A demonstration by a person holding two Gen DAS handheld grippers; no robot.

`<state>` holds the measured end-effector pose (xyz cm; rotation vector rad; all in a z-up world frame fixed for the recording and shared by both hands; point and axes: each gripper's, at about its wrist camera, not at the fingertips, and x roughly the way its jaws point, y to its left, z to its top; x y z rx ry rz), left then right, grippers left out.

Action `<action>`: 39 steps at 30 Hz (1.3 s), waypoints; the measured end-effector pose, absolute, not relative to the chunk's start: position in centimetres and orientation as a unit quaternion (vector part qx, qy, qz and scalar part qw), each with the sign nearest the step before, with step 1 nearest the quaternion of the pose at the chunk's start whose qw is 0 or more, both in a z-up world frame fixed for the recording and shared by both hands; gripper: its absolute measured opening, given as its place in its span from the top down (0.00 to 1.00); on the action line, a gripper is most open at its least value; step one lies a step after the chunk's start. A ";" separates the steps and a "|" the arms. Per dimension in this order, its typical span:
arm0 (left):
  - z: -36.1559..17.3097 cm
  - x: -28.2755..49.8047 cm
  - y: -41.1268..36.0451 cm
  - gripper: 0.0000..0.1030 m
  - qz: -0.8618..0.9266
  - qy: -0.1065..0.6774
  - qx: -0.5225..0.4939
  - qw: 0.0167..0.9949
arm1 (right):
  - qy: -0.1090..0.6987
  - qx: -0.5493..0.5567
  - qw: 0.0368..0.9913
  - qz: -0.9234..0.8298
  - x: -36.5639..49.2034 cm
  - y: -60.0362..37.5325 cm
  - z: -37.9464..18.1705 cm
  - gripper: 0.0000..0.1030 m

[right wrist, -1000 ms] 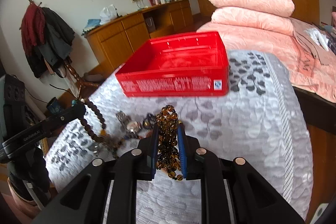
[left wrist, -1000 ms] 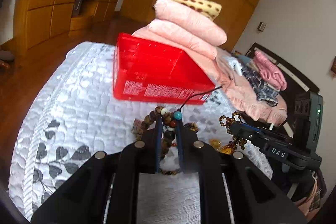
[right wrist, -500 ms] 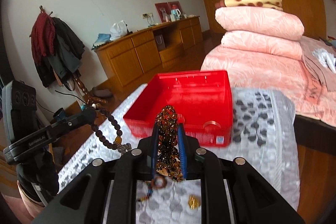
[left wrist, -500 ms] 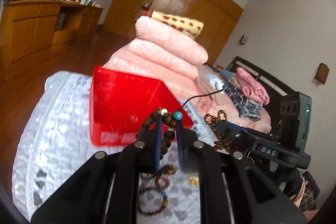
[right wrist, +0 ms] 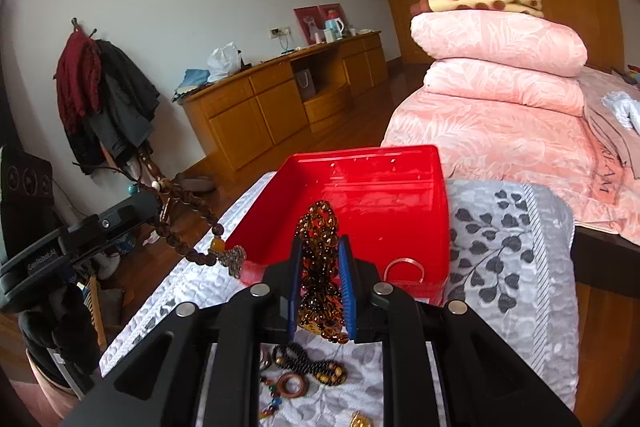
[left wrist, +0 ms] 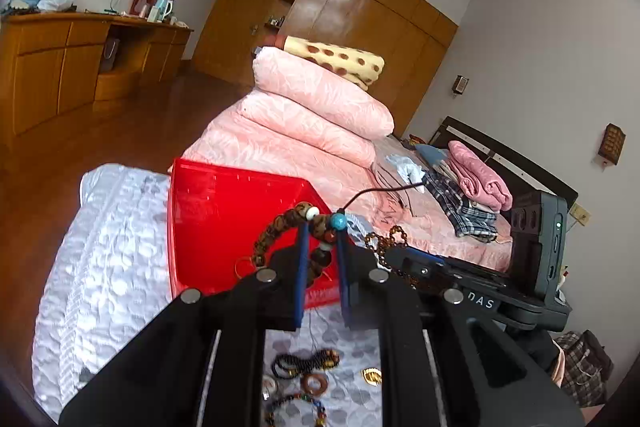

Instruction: Organize jewelry

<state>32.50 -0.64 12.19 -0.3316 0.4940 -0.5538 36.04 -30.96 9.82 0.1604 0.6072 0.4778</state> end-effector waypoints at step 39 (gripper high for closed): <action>-1.6 30.4 0.5 0.66 -0.191 0.441 -0.093 0.872 | 0.362 0.094 0.899 0.230 32.8 -30.2 4.5 0.84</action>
